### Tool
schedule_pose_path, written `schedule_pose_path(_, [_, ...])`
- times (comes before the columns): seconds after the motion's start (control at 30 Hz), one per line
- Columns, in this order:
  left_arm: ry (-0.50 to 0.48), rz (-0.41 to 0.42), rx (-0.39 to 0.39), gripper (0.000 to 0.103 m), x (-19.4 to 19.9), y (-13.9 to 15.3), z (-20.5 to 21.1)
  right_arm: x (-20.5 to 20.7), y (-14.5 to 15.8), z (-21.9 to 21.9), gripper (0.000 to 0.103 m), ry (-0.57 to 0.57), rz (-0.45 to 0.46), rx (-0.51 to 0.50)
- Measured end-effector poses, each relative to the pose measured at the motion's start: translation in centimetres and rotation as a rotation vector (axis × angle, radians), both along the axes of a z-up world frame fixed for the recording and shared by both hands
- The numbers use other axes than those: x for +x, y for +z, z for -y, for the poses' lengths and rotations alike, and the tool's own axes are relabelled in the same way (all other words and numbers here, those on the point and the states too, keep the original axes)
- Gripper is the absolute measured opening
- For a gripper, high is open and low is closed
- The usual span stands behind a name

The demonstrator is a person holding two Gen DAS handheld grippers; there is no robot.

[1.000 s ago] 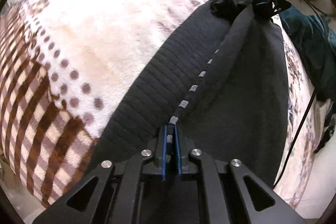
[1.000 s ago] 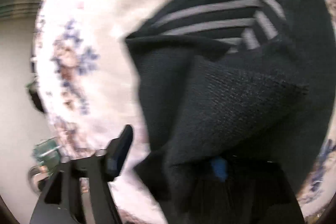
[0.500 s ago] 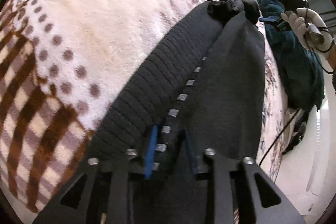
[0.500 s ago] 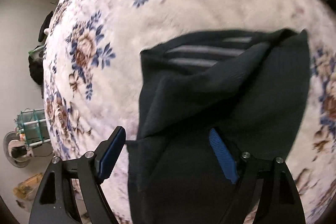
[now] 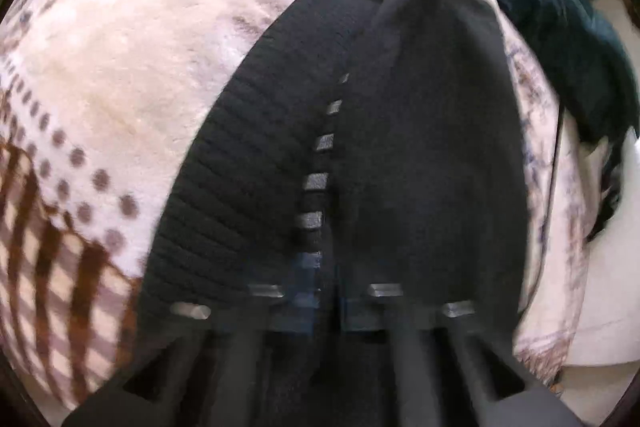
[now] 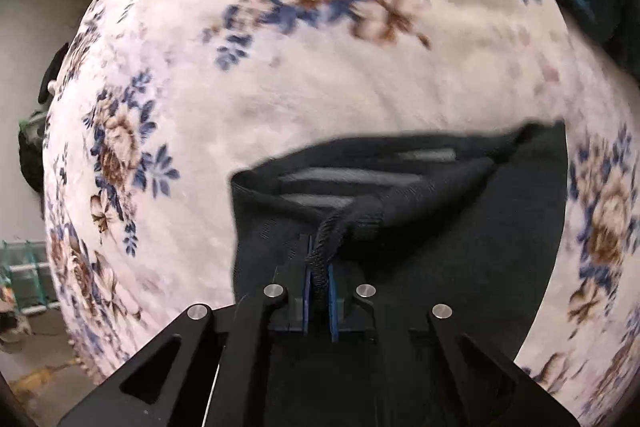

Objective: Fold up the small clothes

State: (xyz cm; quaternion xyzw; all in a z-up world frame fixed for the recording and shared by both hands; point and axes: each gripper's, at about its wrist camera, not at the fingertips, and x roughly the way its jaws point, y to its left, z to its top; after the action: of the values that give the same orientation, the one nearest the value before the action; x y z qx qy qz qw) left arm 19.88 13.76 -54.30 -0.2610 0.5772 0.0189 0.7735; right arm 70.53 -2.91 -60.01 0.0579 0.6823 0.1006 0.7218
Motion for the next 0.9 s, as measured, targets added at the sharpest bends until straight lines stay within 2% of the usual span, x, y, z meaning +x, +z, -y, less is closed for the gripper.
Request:
schedule_pose_path(0.23, [0.058,0.009,0.008,0.006,-1.2,0.6,-0.9,1.7,0.2,-3.4,0.007,0.017,0.005,0.001])
schedule_pose_path(0.37, [0.08,-0.023,0.013,0.005,-2.2,0.5,-1.6,2.5,-2.9,-5.2,0.007,0.073,-0.07,0.006])
schedule_pose_path(0.4, [0.089,-0.022,-0.003,0.005,-2.3,0.5,-1.9,2.5,-3.8,-5.5,0.011,0.086,-0.107,0.027])
schedule_pose_path(0.47, [0.1,-0.013,-0.041,0.007,-3.0,0.9,-2.8,2.5,-4.4,-5.6,0.024,0.112,-0.135,0.049])
schedule_pose_path(0.5, [0.116,-0.005,-0.052,0.008,-3.3,1.3,-3.3,2.2,-4.0,-5.6,0.043,0.121,-0.133,0.087])
schedule_pose_path(0.53, [0.146,0.018,-0.096,0.008,-3.6,2.0,-4.1,1.7,-3.1,-5.3,0.069,0.134,-0.124,0.138])
schedule_pose_path(0.57, [0.172,0.028,-0.112,0.008,-3.9,2.3,-4.6,1.1,-2.1,-5.1,0.079,0.146,-0.112,0.157])
schedule_pose_path(0.6, [0.199,0.033,-0.112,0.01,-4.1,2.9,-5.1,0.1,-0.7,-4.8,0.086,0.169,-0.085,0.181])
schedule_pose_path(0.63, [0.227,0.049,-0.122,0.022,-4.2,3.8,-5.7,-0.9,0.6,-4.3,0.086,0.192,-0.056,0.191])
schedule_pose_path(0.67, [0.24,0.064,-0.129,0.041,-4.4,4.4,-6.2,-2.5,2.2,-3.7,0.086,0.222,-0.025,0.181])
schedule_pose_path(0.73, [0.246,0.084,-0.125,0.06,-4.0,5.3,-6.7,-5.4,4.3,-2.3,0.086,0.259,0.011,0.182])
schedule_pose_path(0.8, [0.223,0.094,-0.136,0.063,-2.9,5.6,-6.6,-9.2,5.5,-0.2,0.086,0.293,0.024,0.143])
schedule_pose_path(0.9, [0.166,0.059,-0.141,0.063,-0.6,5.1,-5.7,-14.8,5.6,2.5,0.086,0.309,0.003,0.081])
